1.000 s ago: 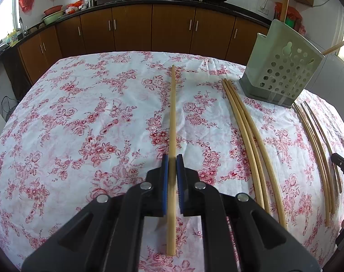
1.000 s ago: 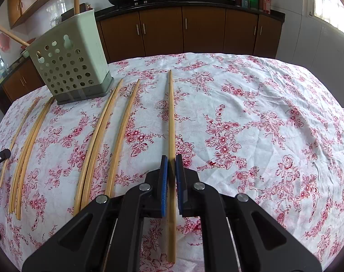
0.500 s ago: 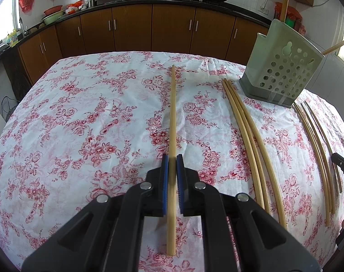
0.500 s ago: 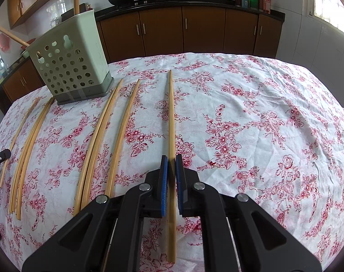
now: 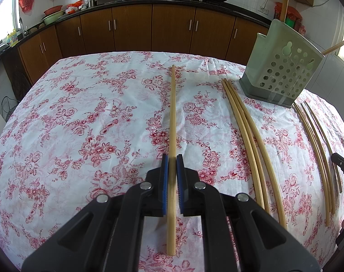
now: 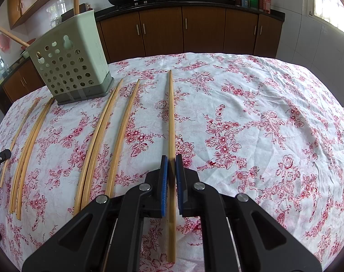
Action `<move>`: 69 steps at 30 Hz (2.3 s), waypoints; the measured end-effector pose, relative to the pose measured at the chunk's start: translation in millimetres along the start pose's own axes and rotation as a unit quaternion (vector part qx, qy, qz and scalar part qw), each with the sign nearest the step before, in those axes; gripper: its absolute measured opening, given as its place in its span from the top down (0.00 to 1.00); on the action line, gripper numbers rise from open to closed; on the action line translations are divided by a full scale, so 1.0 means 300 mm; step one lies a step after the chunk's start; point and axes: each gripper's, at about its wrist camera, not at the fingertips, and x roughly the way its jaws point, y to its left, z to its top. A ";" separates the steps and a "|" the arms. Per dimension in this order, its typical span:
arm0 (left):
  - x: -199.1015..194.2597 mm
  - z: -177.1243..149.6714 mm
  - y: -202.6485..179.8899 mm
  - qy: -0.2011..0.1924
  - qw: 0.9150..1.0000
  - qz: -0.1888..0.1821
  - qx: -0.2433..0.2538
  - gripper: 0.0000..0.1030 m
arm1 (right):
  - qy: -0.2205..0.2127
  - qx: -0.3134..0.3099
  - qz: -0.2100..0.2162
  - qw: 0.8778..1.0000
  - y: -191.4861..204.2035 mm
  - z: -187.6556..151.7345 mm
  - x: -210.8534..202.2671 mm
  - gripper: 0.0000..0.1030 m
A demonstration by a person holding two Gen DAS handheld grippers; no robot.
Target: Organize utensils
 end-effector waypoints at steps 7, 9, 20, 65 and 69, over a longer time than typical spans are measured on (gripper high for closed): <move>0.000 0.000 0.000 0.000 1.000 0.000 0.000 0.90 | 0.000 0.000 0.000 1.000 0.001 0.000 0.000 0.92; 0.000 0.000 0.000 0.000 1.000 0.000 0.000 0.90 | 0.000 0.000 0.000 1.000 -0.001 0.000 0.000 0.92; -0.032 -0.044 -0.034 0.001 0.999 0.019 0.030 0.90 | 0.001 0.006 0.012 1.000 -0.015 -0.033 -0.029 0.92; -0.768 0.426 -0.326 -0.270 0.951 -0.124 0.081 0.92 | -0.341 -0.016 0.141 0.929 0.186 0.471 -0.672 0.93; -0.774 0.477 -0.357 -0.292 0.946 -0.129 0.062 0.92 | -0.342 -0.020 0.134 0.930 0.207 0.497 -0.633 0.93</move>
